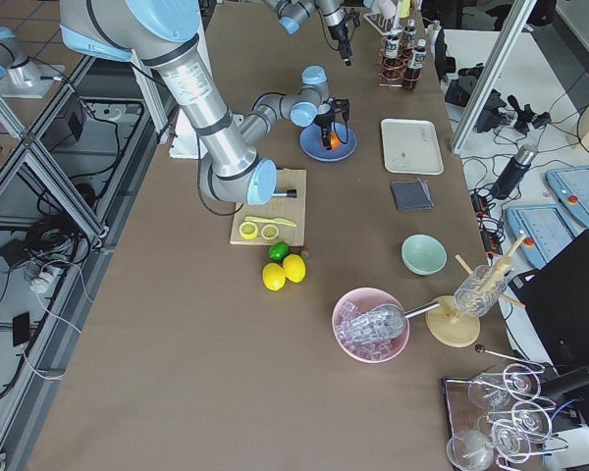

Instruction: Pick orange to plate

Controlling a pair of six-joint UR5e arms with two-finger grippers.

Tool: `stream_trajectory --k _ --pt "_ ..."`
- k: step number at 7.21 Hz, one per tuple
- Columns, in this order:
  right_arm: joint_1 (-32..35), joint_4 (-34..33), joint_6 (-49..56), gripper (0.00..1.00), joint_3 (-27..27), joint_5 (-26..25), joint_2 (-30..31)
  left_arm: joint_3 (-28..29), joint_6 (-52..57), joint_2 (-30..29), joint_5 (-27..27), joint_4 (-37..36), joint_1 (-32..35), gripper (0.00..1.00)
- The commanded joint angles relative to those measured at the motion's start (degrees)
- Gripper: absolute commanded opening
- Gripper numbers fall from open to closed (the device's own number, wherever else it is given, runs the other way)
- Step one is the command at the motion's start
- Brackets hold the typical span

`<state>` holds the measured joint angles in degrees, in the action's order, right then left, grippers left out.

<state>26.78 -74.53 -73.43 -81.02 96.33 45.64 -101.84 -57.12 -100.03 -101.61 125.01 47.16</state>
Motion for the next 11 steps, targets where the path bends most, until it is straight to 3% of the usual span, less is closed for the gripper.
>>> stream_trajectory --k 1,2,3,4,5,6,8,10,11 --pt "-0.41 -0.26 -0.75 1.0 -0.36 0.0 -0.28 -0.02 -0.01 -0.25 -0.08 -0.12 0.13 0.98" --pt "0.72 -0.61 -0.57 1.0 -1.15 0.69 -0.72 -0.2 -0.01 0.01 -0.16 -0.03 0.13 0.98" --pt "2.82 -5.05 -0.57 1.0 -5.25 3.92 -0.9 -0.81 -0.01 0.36 -1.38 -0.12 0.39 0.98" --pt "5.11 -13.54 -0.57 1.0 -12.86 7.69 -0.81 -0.64 0.78 1.06 -8.96 -0.38 5.09 0.98" --pt "6.87 -22.76 0.12 1.0 -21.11 10.6 -0.64 -1.86 7.75 5.76 -18.61 -0.38 12.01 0.98" --pt "9.24 -30.77 0.39 1.0 -27.72 13.41 0.84 -2.3 20.78 11.21 -22.71 -0.47 19.48 0.98" --pt "17.04 -33.75 8.86 1.0 -34.35 18.95 9.68 -1.87 43.68 18.35 -23.55 -3.8 29.78 0.98" --pt "28.45 -33.84 32.09 1.0 -34.29 23.8 20.57 -3.17 50.75 19.08 -23.28 -10.61 34.91 0.98" --pt "34.25 -34.1 42.04 1.0 -32.73 24.25 24.98 -5.19 52.71 18.56 -19.97 -15.71 35.28 0.98"
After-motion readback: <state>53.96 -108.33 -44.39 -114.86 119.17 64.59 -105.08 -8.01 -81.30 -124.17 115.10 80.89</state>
